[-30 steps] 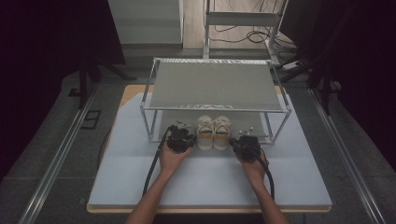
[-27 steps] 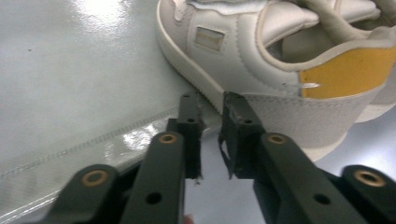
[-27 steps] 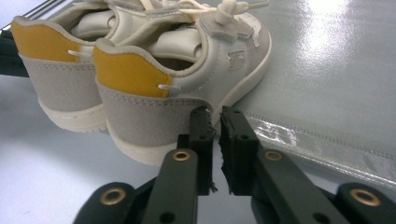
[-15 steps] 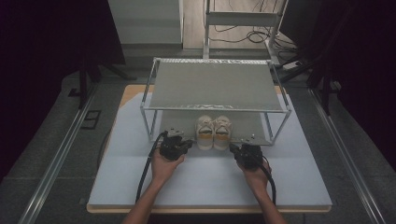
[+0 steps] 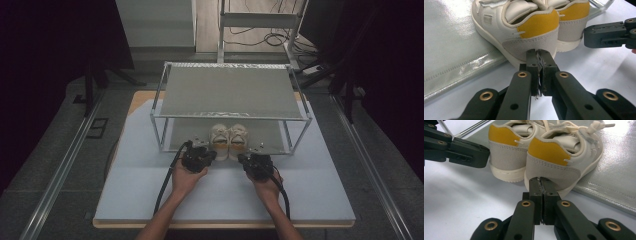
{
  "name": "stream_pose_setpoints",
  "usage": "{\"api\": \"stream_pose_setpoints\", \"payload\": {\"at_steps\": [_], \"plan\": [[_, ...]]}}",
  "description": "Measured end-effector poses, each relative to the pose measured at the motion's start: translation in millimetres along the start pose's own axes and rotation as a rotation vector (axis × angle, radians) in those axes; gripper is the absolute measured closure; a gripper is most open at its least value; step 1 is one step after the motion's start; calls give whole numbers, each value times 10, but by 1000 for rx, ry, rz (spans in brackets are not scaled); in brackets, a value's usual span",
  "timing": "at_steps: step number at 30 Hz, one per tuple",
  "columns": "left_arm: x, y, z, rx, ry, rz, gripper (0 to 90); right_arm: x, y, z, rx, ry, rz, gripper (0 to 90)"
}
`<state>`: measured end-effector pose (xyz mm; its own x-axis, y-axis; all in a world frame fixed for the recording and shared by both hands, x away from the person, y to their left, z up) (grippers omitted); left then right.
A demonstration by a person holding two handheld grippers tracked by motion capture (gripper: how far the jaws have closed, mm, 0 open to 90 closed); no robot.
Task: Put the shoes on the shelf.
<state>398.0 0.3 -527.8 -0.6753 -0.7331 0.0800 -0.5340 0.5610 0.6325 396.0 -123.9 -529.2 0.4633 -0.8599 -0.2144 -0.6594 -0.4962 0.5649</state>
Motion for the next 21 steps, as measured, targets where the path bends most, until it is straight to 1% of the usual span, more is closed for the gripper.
{"api": "stream_pose_setpoints", "payload": {"at_steps": [9, 12, 17, 21], "plan": [[0, -9, -15, 1, 5, 0, 874, 4, -21, -20, -2, 8, 5, 896], [1, -19, -17, 1, 4, 1, 876, 17, -27, -38, 1, 15, 21, 896], [0, -31, -27, 3, 8, 5, 877, 40, -37, -79, 10, 19, 33, 897], [-15, -51, -43, -3, 0, -7, 879, 51, -59, -100, 10, 26, 44, 897]]}}
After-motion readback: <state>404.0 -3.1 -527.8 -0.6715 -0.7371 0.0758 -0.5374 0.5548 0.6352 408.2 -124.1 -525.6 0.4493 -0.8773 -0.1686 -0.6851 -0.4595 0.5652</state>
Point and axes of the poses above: each handheld gripper's, and its own axes: y roughly backward along the jaws, z roughly out of its underside, x roughly to its right, the point moved 10 cm from there along -y, roughly forward along the jaws, and after that the axes turned 8 degrees about -y, right-handed, at the moved point
